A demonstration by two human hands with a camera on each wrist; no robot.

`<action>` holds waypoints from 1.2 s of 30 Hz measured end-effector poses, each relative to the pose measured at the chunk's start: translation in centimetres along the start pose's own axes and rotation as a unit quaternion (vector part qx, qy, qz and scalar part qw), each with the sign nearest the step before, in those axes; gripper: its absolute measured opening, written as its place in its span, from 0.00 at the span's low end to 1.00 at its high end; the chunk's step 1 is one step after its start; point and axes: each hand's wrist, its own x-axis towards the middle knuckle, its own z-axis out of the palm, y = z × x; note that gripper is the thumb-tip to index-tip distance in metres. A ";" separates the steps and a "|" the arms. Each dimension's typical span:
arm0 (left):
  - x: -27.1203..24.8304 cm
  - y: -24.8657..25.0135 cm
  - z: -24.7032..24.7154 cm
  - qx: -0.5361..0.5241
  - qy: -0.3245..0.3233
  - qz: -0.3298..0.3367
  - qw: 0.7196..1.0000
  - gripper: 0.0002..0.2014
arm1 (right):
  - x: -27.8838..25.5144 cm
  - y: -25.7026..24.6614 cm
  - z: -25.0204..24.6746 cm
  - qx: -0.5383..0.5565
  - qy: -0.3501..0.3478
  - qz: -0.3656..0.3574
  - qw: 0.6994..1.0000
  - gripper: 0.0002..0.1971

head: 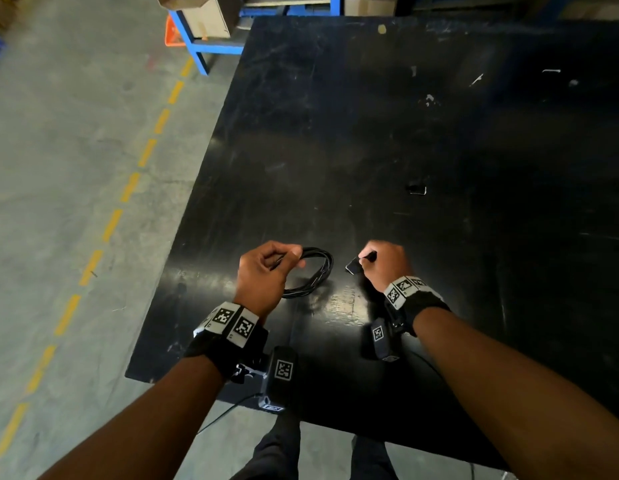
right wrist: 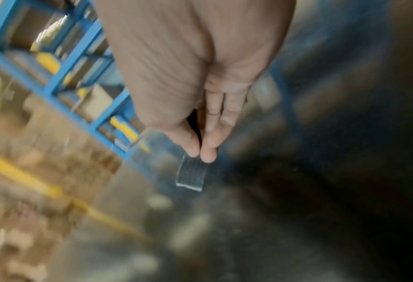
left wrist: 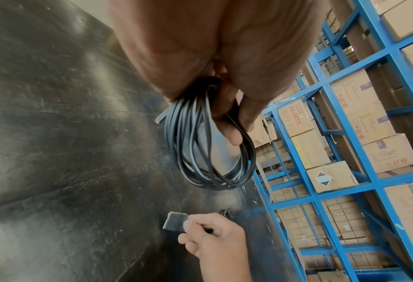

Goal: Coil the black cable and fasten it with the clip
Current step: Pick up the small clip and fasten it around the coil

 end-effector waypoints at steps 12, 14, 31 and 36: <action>-0.9 5.3 2.8 0.051 0.036 0.214 0.975 0.03 | -10.0 -10.3 -8.4 0.641 0.081 0.199 0.737 0.05; -1.6 6.3 3.4 0.065 0.032 0.265 0.962 0.02 | -10.6 -11.9 -9.3 0.663 0.081 0.204 0.716 0.05; -4.2 10.6 3.2 -0.020 -0.045 0.345 0.937 0.01 | -11.8 -16.4 -13.2 0.762 0.059 0.185 0.618 0.14; -4.3 11.3 3.0 -0.040 -0.059 0.323 0.944 0.09 | -12.3 -16.8 -14.1 0.755 0.070 0.163 0.632 0.09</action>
